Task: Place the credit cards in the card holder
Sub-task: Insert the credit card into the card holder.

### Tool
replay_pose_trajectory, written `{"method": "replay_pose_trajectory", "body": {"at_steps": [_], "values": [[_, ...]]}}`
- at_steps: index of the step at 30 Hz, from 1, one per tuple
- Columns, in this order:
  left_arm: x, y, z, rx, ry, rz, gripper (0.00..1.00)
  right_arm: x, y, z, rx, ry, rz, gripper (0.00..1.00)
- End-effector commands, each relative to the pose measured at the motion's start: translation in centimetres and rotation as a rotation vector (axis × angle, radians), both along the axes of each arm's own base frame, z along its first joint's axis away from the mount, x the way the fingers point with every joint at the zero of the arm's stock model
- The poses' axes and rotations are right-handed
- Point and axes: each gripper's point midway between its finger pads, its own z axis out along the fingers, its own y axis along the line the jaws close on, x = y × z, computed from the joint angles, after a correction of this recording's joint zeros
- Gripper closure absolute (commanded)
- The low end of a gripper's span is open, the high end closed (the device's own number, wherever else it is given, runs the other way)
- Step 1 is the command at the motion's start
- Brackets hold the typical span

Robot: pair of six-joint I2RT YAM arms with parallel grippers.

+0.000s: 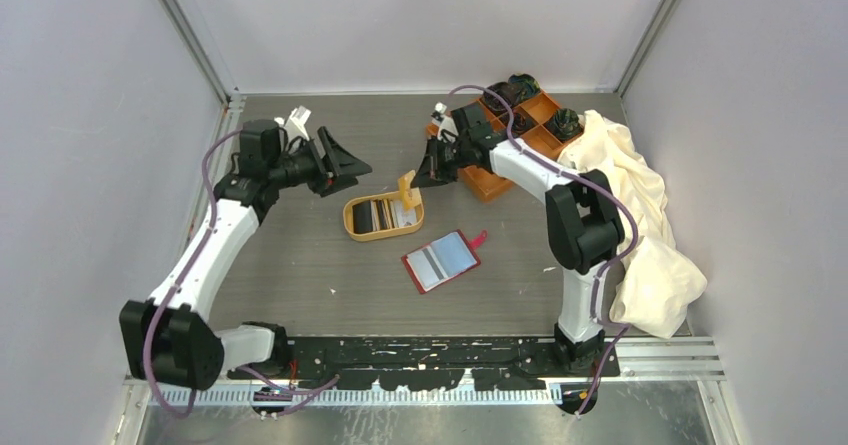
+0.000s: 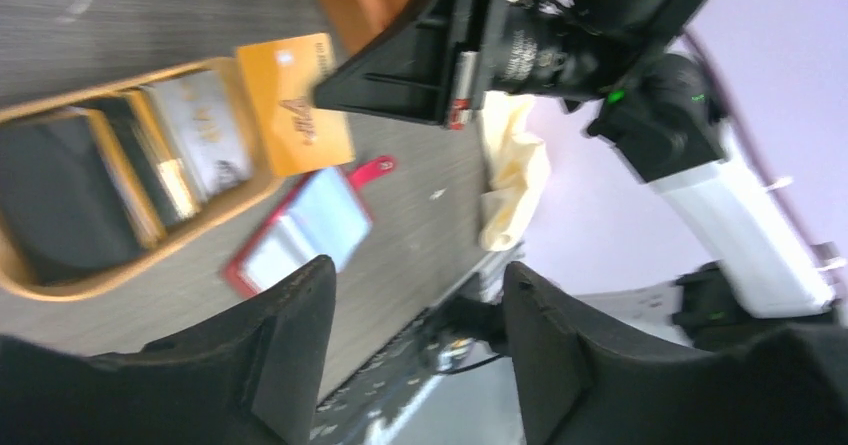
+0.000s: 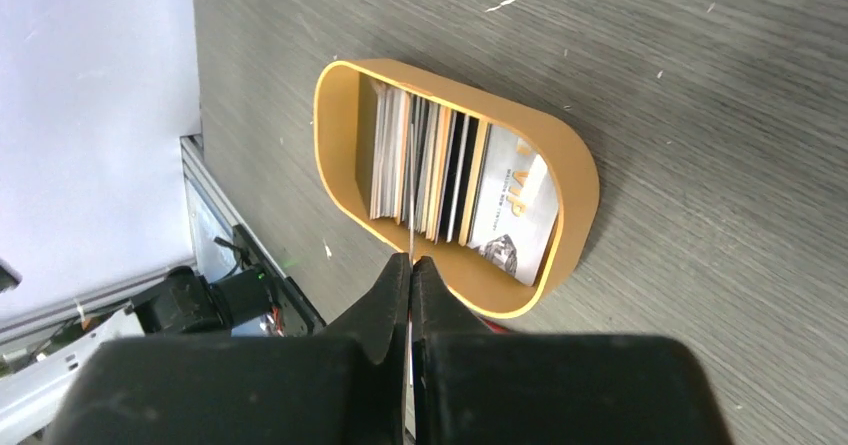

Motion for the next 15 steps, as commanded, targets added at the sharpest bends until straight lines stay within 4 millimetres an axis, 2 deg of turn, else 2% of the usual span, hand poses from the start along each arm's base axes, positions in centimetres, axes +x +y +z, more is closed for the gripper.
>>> {"method": "replay_pose_trajectory", "body": {"at_steps": [1, 2, 3, 4, 8, 10, 13, 15], "values": [[-2.2, -2.7, 8.5, -0.124, -0.092, 0.091, 0.28, -1.6, -0.2, 5.7, 0.080, -0.125, 0.119, 0.99], [-3.0, -3.0, 9.5, -0.095, -0.112, 0.134, 0.14, -2.2, -0.3, 6.3, 0.099, -0.146, 0.154, 0.99], [-4.1, -3.0, 10.9, -0.059, -0.123, 0.183, 0.06, -2.6, -0.5, 6.9, 0.109, -0.161, 0.165, 0.99], [-4.9, -3.2, 11.9, -0.031, -0.135, 0.217, 0.03, -3.1, -0.8, 7.3, 0.115, -0.180, 0.182, 0.99], [-7.9, -4.2, 16.1, -0.026, -0.174, 0.289, 0.00, -5.4, -2.6, 8.7, 0.135, -0.254, 0.242, 0.99], [-9.3, -5.2, 17.8, -0.036, -0.201, 0.281, 0.00, -6.8, -3.7, 8.6, 0.156, -0.269, 0.275, 0.99], [-11.3, -7.0, 19.6, -0.025, -0.241, 0.248, 0.00, -8.1, -5.2, 9.7, 0.199, -0.327, 0.316, 0.99], [-12.7, -8.5, 20.4, -0.011, -0.267, 0.213, 0.00, -8.4, -6.2, 10.2, 0.216, -0.363, 0.312, 0.99]]}}
